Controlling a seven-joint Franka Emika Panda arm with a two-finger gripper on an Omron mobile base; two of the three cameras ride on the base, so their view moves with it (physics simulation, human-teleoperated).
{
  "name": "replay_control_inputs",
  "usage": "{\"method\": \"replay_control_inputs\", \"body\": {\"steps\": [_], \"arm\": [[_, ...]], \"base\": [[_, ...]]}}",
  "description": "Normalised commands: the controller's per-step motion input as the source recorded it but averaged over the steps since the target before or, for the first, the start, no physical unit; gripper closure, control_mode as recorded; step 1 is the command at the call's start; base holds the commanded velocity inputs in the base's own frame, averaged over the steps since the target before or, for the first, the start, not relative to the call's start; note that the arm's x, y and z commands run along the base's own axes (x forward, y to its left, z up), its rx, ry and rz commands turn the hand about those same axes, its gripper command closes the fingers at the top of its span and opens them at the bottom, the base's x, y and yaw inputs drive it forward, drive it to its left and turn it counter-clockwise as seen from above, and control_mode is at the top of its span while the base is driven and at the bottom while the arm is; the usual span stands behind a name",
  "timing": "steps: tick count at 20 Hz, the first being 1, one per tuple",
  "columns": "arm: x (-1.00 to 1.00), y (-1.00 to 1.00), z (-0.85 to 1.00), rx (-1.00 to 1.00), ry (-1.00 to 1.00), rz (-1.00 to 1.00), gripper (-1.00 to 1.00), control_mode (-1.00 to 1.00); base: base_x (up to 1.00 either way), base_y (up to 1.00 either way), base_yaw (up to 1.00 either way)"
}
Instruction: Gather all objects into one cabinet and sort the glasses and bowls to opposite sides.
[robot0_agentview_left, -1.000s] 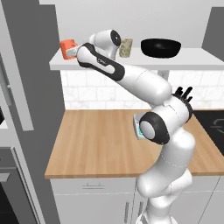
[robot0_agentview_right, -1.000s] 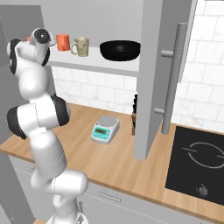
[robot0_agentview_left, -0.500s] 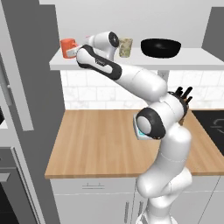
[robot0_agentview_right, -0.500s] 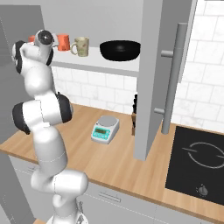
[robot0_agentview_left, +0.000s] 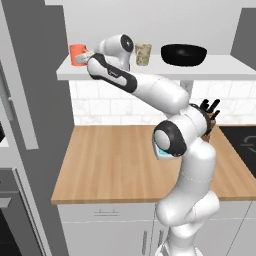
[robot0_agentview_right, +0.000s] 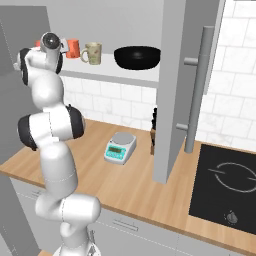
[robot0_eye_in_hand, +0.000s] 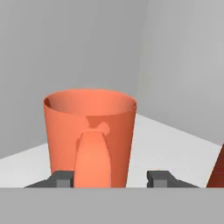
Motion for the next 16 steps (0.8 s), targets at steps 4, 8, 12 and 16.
{"method": "replay_control_inputs", "body": {"steps": [4,8,12,16], "arm": [[-0.18,-0.01,0.19,0.0,0.0,-0.1,-1.0,-1.0],[-0.63,-0.22,0.18,0.0,0.0,-0.17,-1.0,-1.0],[-0.59,-0.31,0.19,0.0,0.0,-0.23,-1.0,-1.0],[-0.7,-0.27,0.03,0.0,0.05,-0.31,-1.0,-1.0]], "base": [[0.0,0.0,0.0],[0.0,0.0,0.0],[0.0,0.0,0.0],[0.0,0.0,0.0]]}}
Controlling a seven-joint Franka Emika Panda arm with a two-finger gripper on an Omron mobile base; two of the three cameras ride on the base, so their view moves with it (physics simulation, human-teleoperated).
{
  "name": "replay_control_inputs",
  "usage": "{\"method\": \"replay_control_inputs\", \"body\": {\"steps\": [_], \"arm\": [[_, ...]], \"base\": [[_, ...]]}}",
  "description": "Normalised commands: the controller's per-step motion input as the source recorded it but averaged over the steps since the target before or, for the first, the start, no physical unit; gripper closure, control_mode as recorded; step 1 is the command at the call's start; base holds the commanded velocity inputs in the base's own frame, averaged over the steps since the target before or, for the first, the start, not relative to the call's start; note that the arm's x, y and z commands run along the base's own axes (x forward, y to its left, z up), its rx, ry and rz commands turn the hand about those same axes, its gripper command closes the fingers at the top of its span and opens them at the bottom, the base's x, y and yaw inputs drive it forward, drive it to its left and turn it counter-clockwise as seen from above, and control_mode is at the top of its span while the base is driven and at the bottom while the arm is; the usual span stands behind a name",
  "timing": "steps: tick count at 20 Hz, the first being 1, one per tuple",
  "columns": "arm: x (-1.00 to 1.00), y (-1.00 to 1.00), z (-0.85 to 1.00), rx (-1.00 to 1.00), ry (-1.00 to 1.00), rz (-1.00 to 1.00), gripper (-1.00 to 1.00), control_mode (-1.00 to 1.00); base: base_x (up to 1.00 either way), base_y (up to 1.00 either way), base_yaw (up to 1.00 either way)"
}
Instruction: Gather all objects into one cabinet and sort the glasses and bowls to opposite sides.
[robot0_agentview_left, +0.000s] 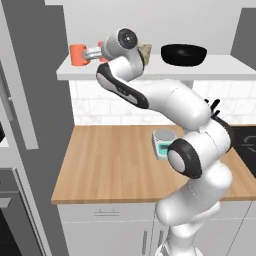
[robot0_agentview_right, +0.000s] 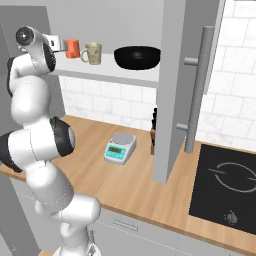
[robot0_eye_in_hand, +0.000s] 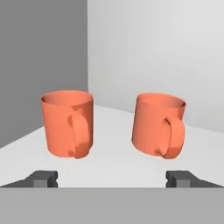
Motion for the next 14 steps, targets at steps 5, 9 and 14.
{"method": "replay_control_inputs", "body": {"steps": [5,9,14], "arm": [[-0.76,-0.23,0.1,0.0,0.04,-0.38,-1.0,-1.0],[-0.55,-0.52,0.27,0.0,0.1,-0.41,-1.0,-1.0],[-0.19,-0.51,0.21,0.0,0.27,-0.41,-1.0,-1.0]], "base": [[0.0,0.0,0.0],[0.0,0.0,0.0],[0.0,0.0,0.0]]}}
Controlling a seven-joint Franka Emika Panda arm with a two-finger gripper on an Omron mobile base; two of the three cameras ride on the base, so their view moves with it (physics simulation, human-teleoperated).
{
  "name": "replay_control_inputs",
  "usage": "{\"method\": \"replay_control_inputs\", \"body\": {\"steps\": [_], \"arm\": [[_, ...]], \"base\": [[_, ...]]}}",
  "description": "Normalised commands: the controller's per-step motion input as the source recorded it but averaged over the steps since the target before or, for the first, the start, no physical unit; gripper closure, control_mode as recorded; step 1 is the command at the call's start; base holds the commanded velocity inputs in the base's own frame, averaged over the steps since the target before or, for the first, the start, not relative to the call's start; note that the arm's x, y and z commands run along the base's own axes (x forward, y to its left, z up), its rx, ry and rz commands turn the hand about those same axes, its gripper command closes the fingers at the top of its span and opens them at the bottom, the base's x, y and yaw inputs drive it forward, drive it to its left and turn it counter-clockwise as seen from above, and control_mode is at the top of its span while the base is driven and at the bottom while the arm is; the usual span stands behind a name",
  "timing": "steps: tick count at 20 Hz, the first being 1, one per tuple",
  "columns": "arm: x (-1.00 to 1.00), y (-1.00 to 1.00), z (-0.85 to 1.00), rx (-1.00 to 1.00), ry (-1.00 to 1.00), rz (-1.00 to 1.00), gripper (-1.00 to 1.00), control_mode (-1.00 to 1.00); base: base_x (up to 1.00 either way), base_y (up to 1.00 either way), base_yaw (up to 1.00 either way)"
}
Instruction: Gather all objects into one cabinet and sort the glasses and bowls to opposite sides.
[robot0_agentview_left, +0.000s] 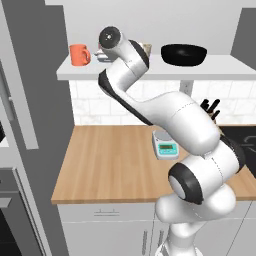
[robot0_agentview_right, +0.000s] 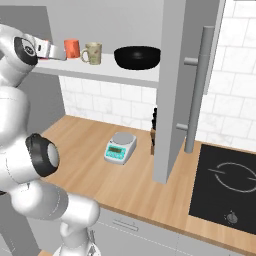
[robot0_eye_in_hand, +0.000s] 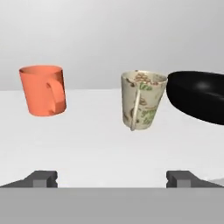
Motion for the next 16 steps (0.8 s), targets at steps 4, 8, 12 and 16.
{"method": "replay_control_inputs", "body": {"steps": [4,8,12,16], "arm": [[-0.02,-0.41,0.06,0.0,0.28,-0.37,-1.0,-1.0],[0.05,-0.07,-0.02,0.0,0.08,-0.2,-1.0,-1.0],[0.01,0.0,-0.27,0.0,-0.03,-0.11,-1.0,-1.0],[0.21,-0.01,-0.14,0.0,-0.14,-0.06,-1.0,-1.0]], "base": [[0.0,0.0,0.0],[0.0,0.0,0.0],[0.0,0.0,0.0],[0.0,0.0,0.0]]}}
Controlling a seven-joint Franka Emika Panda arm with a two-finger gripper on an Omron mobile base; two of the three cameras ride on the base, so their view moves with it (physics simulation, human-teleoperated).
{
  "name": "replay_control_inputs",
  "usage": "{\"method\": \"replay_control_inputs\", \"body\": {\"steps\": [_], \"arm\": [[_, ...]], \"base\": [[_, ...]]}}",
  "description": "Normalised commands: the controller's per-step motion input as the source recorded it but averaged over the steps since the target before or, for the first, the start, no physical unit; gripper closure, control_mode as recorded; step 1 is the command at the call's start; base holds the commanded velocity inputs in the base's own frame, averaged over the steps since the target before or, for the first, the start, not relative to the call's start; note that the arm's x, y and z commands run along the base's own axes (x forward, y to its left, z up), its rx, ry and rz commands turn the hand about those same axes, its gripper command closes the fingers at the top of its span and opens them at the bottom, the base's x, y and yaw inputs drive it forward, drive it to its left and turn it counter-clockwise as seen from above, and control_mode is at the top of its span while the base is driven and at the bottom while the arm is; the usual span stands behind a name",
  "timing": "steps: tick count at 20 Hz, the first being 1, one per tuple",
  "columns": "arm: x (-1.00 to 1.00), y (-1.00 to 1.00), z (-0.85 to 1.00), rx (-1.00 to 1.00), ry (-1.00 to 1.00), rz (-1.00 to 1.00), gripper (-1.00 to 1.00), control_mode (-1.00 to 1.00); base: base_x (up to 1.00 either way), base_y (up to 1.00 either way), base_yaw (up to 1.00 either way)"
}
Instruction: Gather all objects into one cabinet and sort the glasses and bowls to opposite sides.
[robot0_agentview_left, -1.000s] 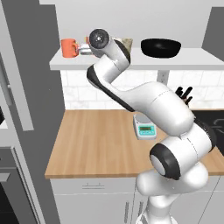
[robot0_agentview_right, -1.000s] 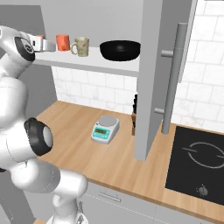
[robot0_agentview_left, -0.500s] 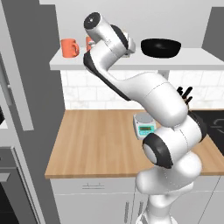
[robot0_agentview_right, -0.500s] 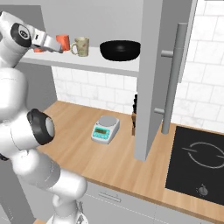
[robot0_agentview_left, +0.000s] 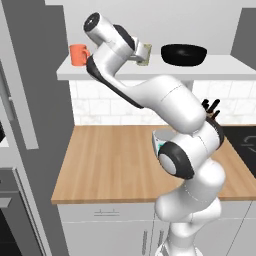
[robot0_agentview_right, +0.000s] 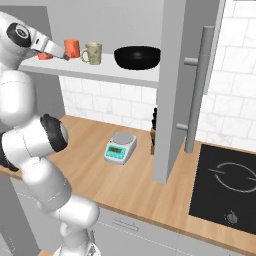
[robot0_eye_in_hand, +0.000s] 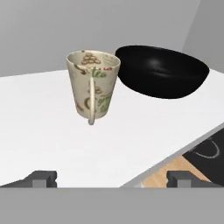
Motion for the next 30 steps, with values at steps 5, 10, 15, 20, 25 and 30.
{"method": "replay_control_inputs", "body": {"steps": [5,10,15,20,25,30], "arm": [[0.32,-0.18,0.0,0.0,-0.05,-0.02,-1.0,-1.0],[0.05,-0.29,-0.07,0.0,0.0,-0.01,-1.0,-1.0],[0.05,-0.26,-0.03,0.0,0.0,0.0,-1.0,-1.0],[0.08,-0.3,-0.05,0.0,0.0,0.0,-1.0,-1.0],[0.25,-0.02,-0.03,0.0,0.0,0.0,-1.0,-1.0],[0.2,-0.02,-0.02,0.0,0.0,0.0,-1.0,-1.0]], "base": [[0.0,0.0,0.0],[0.0,0.0,0.0],[0.0,0.0,0.0],[0.0,0.0,0.0],[0.0,0.0,0.0],[0.0,0.0,0.0]]}}
